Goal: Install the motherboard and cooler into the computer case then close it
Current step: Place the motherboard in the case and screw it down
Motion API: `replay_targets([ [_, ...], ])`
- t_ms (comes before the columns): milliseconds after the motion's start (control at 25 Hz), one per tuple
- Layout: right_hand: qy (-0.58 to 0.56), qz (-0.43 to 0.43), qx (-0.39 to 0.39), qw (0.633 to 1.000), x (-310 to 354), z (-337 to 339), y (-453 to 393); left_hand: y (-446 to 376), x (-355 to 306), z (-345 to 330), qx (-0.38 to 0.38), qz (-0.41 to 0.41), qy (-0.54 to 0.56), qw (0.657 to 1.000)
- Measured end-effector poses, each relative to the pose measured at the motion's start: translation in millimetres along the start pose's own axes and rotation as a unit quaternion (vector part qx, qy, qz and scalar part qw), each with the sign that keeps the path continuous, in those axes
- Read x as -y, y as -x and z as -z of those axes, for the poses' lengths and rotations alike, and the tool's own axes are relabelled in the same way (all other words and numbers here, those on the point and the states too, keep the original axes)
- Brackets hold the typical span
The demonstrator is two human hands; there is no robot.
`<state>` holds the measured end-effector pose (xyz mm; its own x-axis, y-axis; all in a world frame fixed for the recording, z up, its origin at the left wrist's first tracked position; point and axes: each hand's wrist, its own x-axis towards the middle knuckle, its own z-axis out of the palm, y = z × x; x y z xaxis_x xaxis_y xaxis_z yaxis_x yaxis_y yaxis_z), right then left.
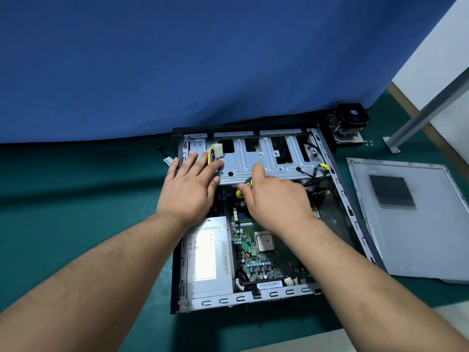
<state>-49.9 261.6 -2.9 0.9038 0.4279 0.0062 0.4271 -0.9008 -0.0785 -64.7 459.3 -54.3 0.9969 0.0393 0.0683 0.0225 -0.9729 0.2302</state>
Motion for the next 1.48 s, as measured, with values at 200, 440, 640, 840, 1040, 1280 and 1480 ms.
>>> replay_targets([
  [200,-0.012,-0.043,0.015,0.999,-2.8,2.3,-1.9,-0.4,-0.3,-0.2,0.004,0.001,-0.005,1.0],
  [440,-0.007,-0.018,-0.004,1.0,6.2,-2.0,-0.4,-0.2,-0.6,-0.3,0.009,0.003,-0.01,1.0],
  [640,-0.028,-0.029,0.018,0.999,3.0,-1.1,0.4,-1.1,0.7,-0.5,0.008,0.002,-0.009,1.0],
  [840,-0.046,-0.007,0.008,0.999,3.3,-3.9,1.8,-1.3,0.6,-2.0,0.004,-0.002,-0.007,1.0],
  [1040,0.005,-0.098,-0.021,0.995,0.9,-11.7,1.6,-1.3,2.1,-3.1,0.001,-0.005,-0.006,1.0],
  [1280,-0.128,-0.072,0.02,0.989,-6.7,-4.2,17.1,-0.4,3.5,-4.1,-0.006,-0.007,-0.002,1.0],
  [1480,-0.268,-0.236,0.098,0.929,-50.9,30.0,60.2,2.7,-1.8,5.6,0.017,-0.005,0.002,1.0],
])
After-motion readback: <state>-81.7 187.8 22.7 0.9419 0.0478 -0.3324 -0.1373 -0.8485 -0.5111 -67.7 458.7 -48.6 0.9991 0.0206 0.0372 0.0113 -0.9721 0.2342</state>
